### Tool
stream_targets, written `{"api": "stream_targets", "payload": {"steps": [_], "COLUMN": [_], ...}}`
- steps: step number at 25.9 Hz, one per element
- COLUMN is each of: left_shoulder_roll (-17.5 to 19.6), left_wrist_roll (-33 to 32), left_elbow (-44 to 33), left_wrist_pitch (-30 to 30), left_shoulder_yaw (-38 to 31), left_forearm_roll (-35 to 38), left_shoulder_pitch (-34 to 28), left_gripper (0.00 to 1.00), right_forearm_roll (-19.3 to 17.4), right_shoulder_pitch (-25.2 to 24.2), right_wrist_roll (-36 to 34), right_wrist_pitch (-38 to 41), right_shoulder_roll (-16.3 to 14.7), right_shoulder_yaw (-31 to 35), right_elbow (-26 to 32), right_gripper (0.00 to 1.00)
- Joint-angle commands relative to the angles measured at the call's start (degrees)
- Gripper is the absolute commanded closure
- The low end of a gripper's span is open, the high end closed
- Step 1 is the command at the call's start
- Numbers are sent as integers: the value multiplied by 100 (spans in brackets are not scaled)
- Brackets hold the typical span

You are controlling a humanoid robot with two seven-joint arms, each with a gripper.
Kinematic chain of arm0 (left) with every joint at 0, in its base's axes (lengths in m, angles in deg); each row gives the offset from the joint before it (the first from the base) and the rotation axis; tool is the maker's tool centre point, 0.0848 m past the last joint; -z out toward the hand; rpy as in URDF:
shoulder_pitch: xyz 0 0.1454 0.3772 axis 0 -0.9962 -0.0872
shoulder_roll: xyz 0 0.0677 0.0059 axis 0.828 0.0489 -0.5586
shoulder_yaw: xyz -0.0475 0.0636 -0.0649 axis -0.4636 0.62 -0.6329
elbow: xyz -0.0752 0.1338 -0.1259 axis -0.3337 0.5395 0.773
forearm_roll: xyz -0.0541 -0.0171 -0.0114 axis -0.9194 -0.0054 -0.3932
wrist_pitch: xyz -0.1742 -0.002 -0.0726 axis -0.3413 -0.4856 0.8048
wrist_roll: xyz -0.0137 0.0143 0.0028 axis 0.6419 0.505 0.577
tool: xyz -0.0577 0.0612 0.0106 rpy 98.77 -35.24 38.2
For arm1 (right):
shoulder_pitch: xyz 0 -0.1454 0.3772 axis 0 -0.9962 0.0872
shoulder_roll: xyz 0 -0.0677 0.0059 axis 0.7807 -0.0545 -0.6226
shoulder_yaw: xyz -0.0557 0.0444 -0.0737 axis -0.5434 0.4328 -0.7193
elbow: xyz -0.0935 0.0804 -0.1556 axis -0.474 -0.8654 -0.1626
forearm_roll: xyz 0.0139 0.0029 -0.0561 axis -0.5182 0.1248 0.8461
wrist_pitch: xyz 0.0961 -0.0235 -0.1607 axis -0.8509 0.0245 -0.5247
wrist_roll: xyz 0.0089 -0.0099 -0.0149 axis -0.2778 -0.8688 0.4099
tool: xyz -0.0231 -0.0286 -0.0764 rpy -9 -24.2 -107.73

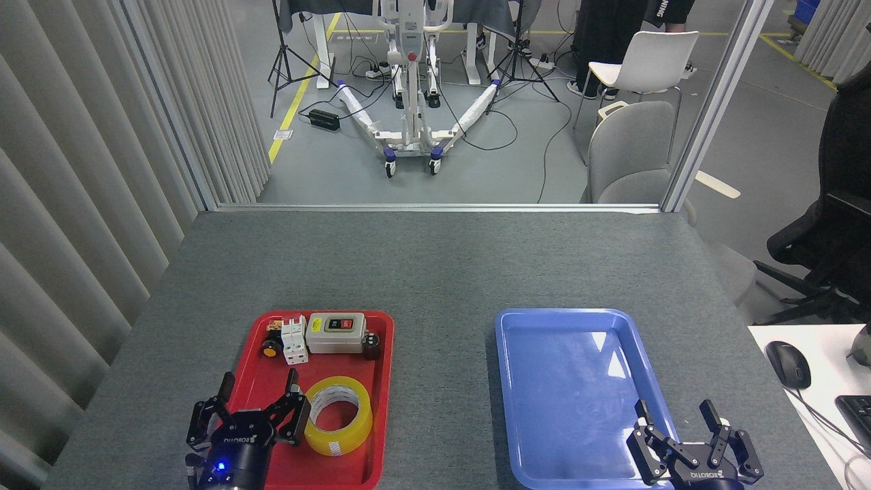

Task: Place and move tape with both arms
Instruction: 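Move the left gripper to the yellow tape roll in the red tray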

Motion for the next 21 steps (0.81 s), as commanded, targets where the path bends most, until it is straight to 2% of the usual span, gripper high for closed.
{"api": "stream_targets", "payload": {"steps": [1, 5, 11, 14, 15, 17, 21], "left_shoulder_roll": [0, 0, -18, -62, -62, -62, -88], "left_wrist_roll": [4, -13, -39, -435, -734, -1788, -4644], "left_elbow": [2, 2, -25, -69, -156, -385, -798], "left_wrist_pitch": [6, 6, -3, -3, -3, 6, 58], "left_shoulder_yaw": [-29, -38, -55, -46, -55, -46, -64], "left_forearm_roll": [0, 0, -53, -53, -53, -53, -44], "left_shoulder_pitch": [-6, -6, 2, 11, 29, 82, 328], "left_gripper": [0, 0, 0, 0, 0, 0, 0], "right_forearm_roll": [-5, -22, -13, 4, 13, 4, 13], "right_shoulder_pitch": [-8, 18, 35, 62, 62, 53, 53], "right_wrist_roll": [-1, -9, -9, -9, -9, -9, -9], "right_wrist_pitch": [-90, -152, -512, -521, -521, -521, -530], "right_shoulder_roll": [-25, -315, -342, -280, -280, -289, -236], "right_shoulder_yaw": [-23, -295, -365, -348, -348, -348, -339], "right_elbow": [0, 9, 26, 27, 27, 27, 18], "right_gripper": [0, 0, 0, 0, 0, 0, 0]}}
